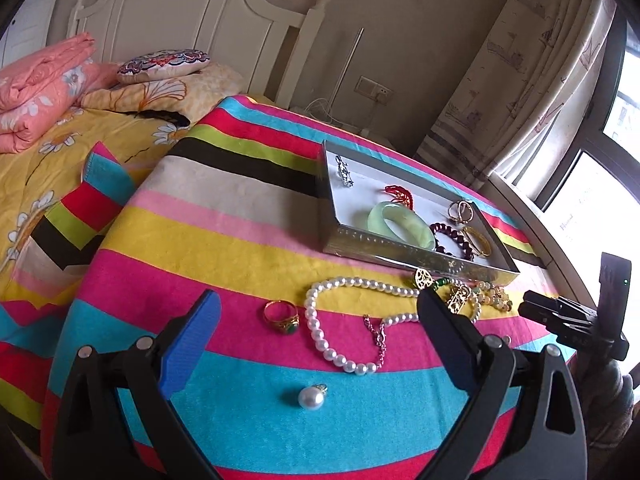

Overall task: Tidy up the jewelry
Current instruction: 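Withdraw both tools from the box toward the remaining jewelry, then grasp the gold pin with the left tool while the right tool grasps the multicolor bead bracelet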

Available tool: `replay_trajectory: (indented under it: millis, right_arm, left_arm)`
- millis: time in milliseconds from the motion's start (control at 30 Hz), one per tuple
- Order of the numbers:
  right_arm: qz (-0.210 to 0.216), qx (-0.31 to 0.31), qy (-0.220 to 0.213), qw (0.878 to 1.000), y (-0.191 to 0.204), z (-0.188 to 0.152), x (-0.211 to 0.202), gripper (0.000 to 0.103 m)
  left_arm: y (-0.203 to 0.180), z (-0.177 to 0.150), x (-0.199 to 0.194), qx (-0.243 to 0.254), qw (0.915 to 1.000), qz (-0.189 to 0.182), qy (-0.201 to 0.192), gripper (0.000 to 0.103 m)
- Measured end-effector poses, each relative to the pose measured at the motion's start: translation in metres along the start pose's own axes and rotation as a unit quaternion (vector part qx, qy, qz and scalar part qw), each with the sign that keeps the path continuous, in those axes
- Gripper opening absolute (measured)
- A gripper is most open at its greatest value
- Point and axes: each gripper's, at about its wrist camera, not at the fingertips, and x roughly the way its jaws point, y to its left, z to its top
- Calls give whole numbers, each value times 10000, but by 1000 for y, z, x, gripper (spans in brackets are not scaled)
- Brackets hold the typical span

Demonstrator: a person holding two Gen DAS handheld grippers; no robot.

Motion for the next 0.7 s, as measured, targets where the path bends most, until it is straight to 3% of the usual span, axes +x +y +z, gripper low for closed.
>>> replay_trajectory:
  millis: [267,367,400,433,567,633,700]
  right_arm:
    - [-49,-462,487,9977,9,13,32,56]
    - [-96,-631,456,9969,16,13,37,58]
    - [-118,-641,441,9969,16,12,37,50]
    - [-168,-611,387,9972,14,12,34,27]
    - [-287,-432,280,9983,2,4,21,23]
    - [-234,-270,178,9992,-9,0,9,10]
    - [-308,-118,108,9994,-20,-1,-2,8]
  left_arm:
    - [-2,0,2,62,9999,-79,13,97]
    - [-1,-1,-1,37,9999,-83,-81,97]
    - [-1,-1,-1,38,9999,-105,-89,97]
    - [-1,-1,-1,35,9999,-110,-85,97]
    - [0,-1,-1,4,9999,-129,-97,97]
    - [0,0,1,-19,9999,-124,-40,97]
    - [1,0,3,-24,9999,-109,22,97]
